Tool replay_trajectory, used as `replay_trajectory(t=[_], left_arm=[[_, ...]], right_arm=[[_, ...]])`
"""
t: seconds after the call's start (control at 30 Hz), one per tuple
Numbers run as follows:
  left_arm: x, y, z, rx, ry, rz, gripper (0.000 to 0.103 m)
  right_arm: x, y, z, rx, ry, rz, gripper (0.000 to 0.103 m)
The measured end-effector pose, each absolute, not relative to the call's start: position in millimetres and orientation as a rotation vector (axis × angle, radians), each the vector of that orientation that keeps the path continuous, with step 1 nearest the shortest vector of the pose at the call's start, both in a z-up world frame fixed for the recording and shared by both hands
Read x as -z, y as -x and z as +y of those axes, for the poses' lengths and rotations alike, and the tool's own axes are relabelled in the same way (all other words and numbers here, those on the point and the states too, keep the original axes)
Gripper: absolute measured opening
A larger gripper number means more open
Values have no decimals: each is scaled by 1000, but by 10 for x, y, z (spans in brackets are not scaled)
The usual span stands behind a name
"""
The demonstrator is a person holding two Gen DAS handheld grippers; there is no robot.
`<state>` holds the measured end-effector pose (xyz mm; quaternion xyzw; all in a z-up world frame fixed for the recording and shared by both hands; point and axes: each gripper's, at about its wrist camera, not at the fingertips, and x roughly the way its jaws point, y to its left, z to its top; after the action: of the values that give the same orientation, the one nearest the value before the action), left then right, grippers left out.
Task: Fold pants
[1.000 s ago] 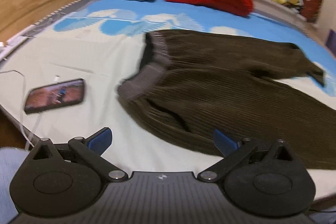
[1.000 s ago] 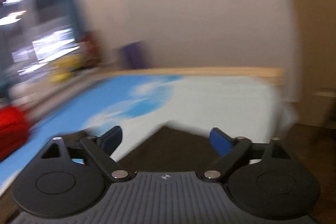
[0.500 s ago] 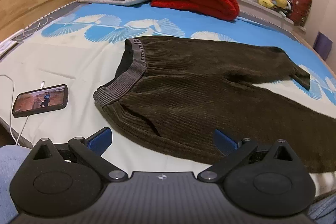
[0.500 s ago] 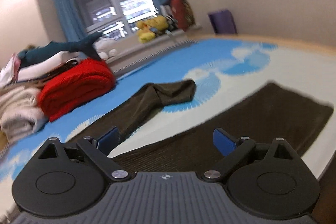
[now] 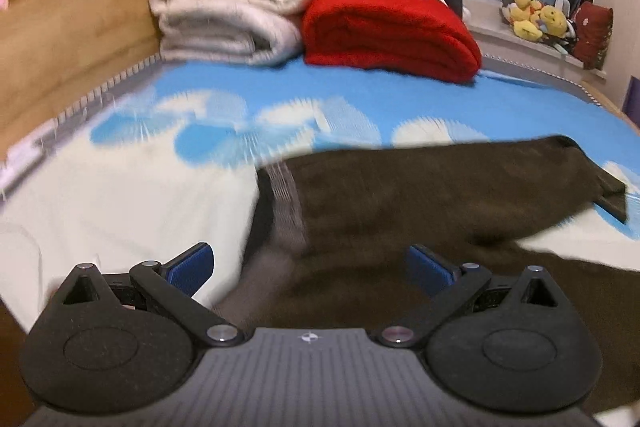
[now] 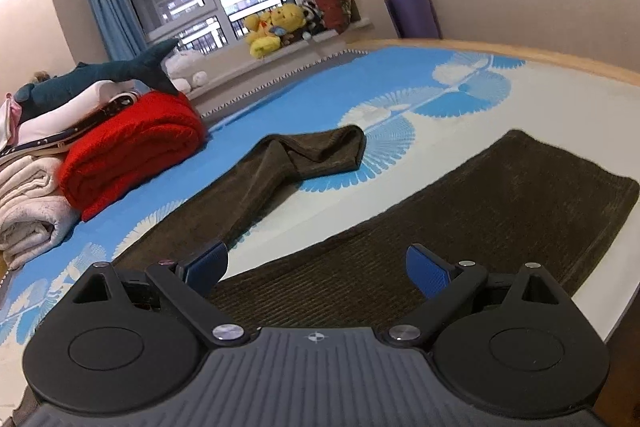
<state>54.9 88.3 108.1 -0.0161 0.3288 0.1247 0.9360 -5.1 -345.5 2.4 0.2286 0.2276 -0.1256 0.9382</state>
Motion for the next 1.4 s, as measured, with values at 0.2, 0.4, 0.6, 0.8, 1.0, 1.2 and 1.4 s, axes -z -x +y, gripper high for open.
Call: replay_trajectory(t=[0.2,0.4,0.6,0.8,1.0,1.2,1.4], left_arm=[[-1249,-1641,1257,-191,-10,728,103],[-755,-2826,1540,-200,-87,820,103],[-55,-3582,1628,-80,-172,876,103],[496,-4010,1312,41,-435,905,103],[533,-4232,1400,85,-205,935,46],[255,-3929,1191,74,-214,874,1],[-462,-2712,1335,139,-116,763,0]], right_arm=[[-361,-625,-3753,264,-494,503,96],[-524,-2066,-3942,260,-467,590,96],[70,-3409,-4334,288,-888,734,95],[656,-3997,-4472,431,-1053,664,92],[793,-4301,-4347,540,-875,658,75],[475,-4106,-4254,574,-714,604,13],[-363,-3076,-4693,459,-722,433,12]])
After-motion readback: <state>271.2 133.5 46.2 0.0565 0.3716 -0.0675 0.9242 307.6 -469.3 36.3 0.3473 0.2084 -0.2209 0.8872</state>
